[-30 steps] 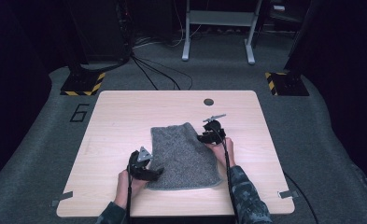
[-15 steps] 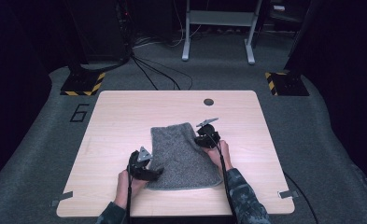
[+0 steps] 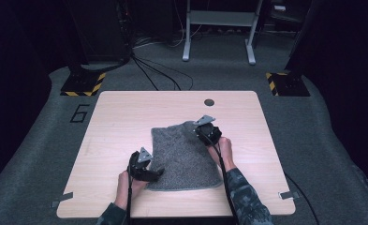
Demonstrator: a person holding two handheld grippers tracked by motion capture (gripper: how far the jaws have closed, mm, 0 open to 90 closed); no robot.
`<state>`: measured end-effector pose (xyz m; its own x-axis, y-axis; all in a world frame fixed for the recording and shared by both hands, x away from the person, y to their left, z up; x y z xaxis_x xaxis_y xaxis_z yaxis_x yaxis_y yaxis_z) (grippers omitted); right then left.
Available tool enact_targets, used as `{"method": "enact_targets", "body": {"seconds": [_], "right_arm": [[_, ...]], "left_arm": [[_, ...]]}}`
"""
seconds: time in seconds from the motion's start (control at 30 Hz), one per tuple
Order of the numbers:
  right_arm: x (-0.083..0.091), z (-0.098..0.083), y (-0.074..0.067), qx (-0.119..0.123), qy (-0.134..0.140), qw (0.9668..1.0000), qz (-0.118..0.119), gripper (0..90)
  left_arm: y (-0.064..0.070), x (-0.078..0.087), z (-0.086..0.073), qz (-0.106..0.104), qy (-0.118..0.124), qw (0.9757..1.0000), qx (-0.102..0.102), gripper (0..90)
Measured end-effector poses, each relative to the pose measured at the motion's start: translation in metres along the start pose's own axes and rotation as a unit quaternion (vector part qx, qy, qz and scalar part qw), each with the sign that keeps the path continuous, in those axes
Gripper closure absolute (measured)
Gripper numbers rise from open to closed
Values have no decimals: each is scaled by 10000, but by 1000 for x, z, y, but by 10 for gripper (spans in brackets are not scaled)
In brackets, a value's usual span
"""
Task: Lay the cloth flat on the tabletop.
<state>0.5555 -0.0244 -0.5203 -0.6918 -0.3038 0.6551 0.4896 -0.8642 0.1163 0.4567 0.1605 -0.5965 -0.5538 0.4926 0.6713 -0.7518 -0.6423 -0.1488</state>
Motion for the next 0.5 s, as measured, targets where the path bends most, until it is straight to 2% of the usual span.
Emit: {"method": "enact_targets", "body": {"seconds": [0.03,0.07,0.1,0.13,0.17,0.2,0.23,0.27,0.3,0.33,0.37,0.4,0.47,0.5], "right_arm": [[3,1,-16,224,60,9997,67,889],[3,1,-16,224,60,9997,67,889],[2,-6,-38,362,-45,9983,446,885],[2,-6,-38,362,-45,9983,446,885],[-3,-20,-58,414,-328,9945,901,868],[-3,-20,-58,414,-328,9945,901,868],[-8,-34,-71,377,-590,9893,1282,824],[-8,-34,-71,377,-590,9893,1282,824],[-7,-39,-73,232,-674,9851,1564,739],[-7,-39,-73,232,-674,9851,1564,739],[0,-37,-67,73,-630,9826,1747,688],[5,-35,-63,27,-583,9820,1794,651],[9,-31,-58,-30,-493,9814,1853,641],[19,-26,-50,-98,-394,9801,1945,623]], "left_arm": [[0,0,0,0,1,10000,1,146],[0,0,0,0,1,10000,1,147],[0,0,0,-1,0,10000,1,146],[0,0,0,-1,0,10000,1,147],[0,0,0,0,0,10000,-1,147],[0,0,0,-3,1,10000,-2,147],[0,0,0,-1,0,10000,0,147],[0,0,0,-3,0,10000,-3,147],[0,0,0,-3,2,10000,-5,147],[0,0,0,-3,2,10000,-5,147],[0,0,0,-4,2,10000,-3,147],[0,0,0,-4,2,10000,-4,147],[0,0,0,-3,1,10000,-4,147],[0,0,0,-4,1,10000,-5,147]]}}
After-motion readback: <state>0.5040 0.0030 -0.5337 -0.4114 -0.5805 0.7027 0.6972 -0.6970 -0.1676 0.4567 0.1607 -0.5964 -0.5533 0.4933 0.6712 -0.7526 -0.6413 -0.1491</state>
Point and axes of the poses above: each handheld gripper's, and its own axes: x roughly backward along the jaws, z roughly out of its top, y roughly to its right, the point moved 10 cm from there along -x, roughly forward along the jaws, and after that the axes turned 11 degrees about -x, right-handed, at the moved point
